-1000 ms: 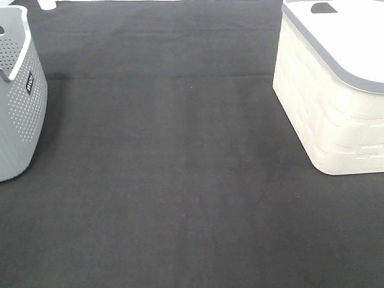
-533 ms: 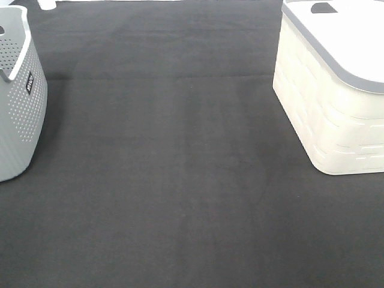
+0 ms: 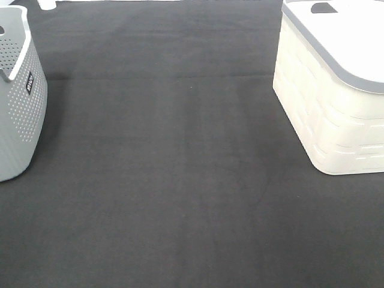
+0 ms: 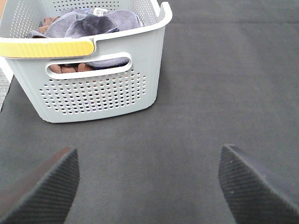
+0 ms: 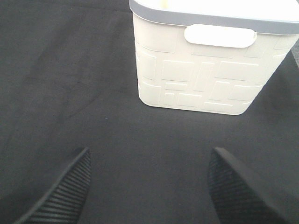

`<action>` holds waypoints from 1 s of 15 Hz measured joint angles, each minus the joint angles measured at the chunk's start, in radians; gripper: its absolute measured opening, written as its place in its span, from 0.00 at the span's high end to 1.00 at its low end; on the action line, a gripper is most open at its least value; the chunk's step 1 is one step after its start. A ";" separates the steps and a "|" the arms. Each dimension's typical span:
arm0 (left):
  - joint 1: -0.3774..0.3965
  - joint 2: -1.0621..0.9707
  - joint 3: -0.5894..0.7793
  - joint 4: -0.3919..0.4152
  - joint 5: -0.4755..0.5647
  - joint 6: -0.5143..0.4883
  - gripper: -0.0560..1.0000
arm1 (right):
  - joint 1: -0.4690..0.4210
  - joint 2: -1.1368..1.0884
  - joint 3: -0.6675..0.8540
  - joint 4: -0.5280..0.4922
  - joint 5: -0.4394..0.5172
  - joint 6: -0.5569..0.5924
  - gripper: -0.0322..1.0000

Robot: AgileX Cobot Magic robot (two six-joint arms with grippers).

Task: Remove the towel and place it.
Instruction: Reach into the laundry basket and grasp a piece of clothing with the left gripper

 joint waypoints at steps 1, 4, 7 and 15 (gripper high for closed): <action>0.000 0.000 0.000 0.000 0.000 0.000 0.22 | 0.000 0.000 0.000 0.000 0.000 0.000 0.29; 0.000 0.000 0.000 0.000 0.000 0.000 0.22 | 0.000 0.000 0.000 0.000 0.000 0.000 0.29; 0.000 0.015 -0.036 0.003 0.003 0.000 0.22 | 0.000 0.000 0.000 0.000 0.000 0.000 0.29; 0.000 0.403 -0.253 0.056 -0.031 0.000 0.22 | 0.000 0.000 0.000 0.000 0.000 0.000 0.29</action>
